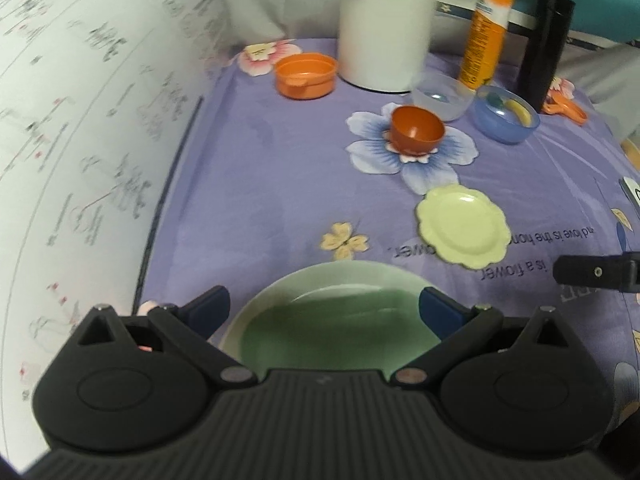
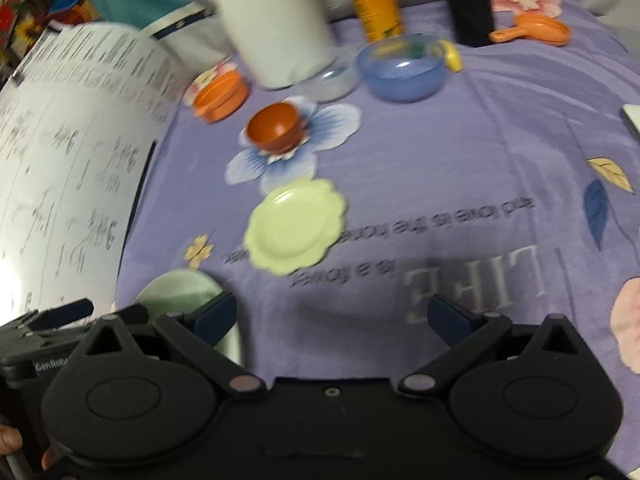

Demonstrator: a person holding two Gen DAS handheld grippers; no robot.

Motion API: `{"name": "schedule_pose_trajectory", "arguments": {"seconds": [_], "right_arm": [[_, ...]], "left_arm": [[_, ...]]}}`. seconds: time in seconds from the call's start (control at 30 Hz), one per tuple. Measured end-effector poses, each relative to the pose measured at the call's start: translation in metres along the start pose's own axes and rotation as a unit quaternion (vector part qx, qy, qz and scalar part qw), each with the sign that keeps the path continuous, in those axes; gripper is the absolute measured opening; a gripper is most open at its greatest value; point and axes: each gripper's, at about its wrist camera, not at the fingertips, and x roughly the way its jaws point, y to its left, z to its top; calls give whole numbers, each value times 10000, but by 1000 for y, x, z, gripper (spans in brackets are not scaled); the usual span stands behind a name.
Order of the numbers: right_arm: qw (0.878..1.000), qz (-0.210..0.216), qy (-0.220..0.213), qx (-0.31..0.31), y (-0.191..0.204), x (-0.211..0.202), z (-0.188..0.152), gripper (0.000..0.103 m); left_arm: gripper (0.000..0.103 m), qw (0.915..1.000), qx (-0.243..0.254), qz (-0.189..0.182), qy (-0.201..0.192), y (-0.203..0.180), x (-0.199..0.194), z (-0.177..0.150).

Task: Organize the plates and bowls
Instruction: 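Grasp the pale yellow flower-shaped plate rim with the right gripper, then lift the yellow flower plate and carry it onto the green plate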

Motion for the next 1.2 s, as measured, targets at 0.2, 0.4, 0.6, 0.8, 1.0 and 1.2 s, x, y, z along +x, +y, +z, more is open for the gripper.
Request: {"name": "schedule_pose_trajectory", "arguments": {"seconds": [0.2,0.4,0.6,0.8,1.0,1.2], "right_arm": [[9996,5,-120,260,-23,11,14,74],[9990,261,-104,355,-30,28,32,54],[9967,558,100,585,-30,54,46,39],[9956,739,232,520,-25,71,42,23],[9956,740,232,525,-25,80,44,21],[9959,755,193,461,-20,82,47,21]], "left_arm": [[103,9993,320,-195,39,-34,25,20],[101,9982,443,-317,247,-57,55,33],[84,9969,386,-462,513,-68,80,43],[78,9952,290,-642,681,-71,96,42],[79,9956,323,-653,591,-74,99,44],[44,9948,393,-830,452,-79,95,45]]}}
